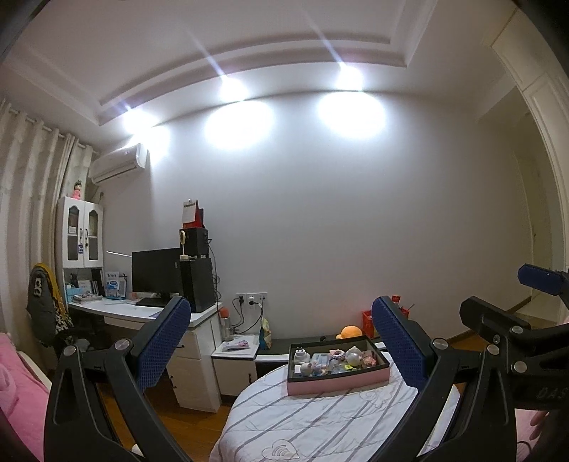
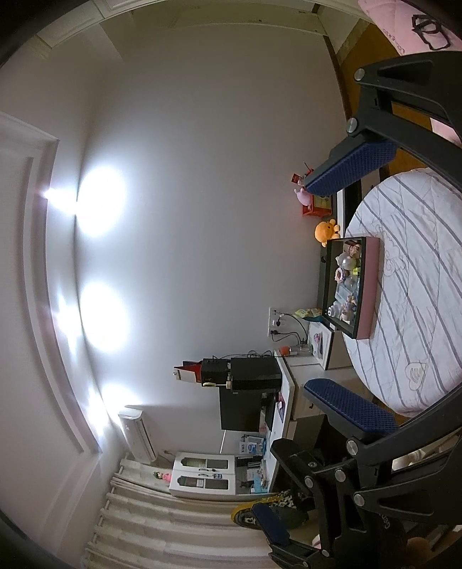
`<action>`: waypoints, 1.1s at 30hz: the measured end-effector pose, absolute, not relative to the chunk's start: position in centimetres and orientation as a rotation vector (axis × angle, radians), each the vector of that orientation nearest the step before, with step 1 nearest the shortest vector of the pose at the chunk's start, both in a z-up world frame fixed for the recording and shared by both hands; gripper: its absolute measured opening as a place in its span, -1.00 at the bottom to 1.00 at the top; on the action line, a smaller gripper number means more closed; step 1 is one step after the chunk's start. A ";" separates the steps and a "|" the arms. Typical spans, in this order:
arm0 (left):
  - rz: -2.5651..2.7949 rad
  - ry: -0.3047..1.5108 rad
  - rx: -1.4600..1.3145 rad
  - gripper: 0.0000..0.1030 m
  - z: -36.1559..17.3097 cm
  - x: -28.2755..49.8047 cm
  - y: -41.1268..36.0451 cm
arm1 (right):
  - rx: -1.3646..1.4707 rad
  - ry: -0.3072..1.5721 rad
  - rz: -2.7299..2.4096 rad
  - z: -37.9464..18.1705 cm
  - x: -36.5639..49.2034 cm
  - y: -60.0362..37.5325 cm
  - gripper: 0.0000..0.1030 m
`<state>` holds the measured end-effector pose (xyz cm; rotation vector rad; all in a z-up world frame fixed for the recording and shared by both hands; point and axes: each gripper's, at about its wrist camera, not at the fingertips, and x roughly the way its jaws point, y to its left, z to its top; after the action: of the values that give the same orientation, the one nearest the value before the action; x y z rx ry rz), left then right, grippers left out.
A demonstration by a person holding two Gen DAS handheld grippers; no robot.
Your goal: Organize rigid objects
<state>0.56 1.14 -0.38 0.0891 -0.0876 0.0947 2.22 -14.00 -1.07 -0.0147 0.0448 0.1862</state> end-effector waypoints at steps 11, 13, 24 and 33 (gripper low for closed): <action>0.091 -0.088 0.085 1.00 -0.4 0.6 1.1 | -0.021 0.039 0.170 -1.1 1.8 -14.0 1.00; 0.090 -0.086 0.084 1.00 -0.3 0.7 1.1 | -0.020 0.038 0.169 -1.2 1.7 -14.0 1.00; 0.091 -0.091 0.083 1.00 -0.4 0.5 1.0 | -0.020 0.039 0.169 -1.1 1.6 -13.9 1.00; 0.095 -0.088 0.085 1.00 -0.4 0.4 0.9 | -0.019 0.042 0.169 -1.1 1.5 -13.9 1.00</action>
<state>0.44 0.90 -0.43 0.0846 -0.0883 0.0946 1.50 -13.94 -1.08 -0.0195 0.0421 0.1692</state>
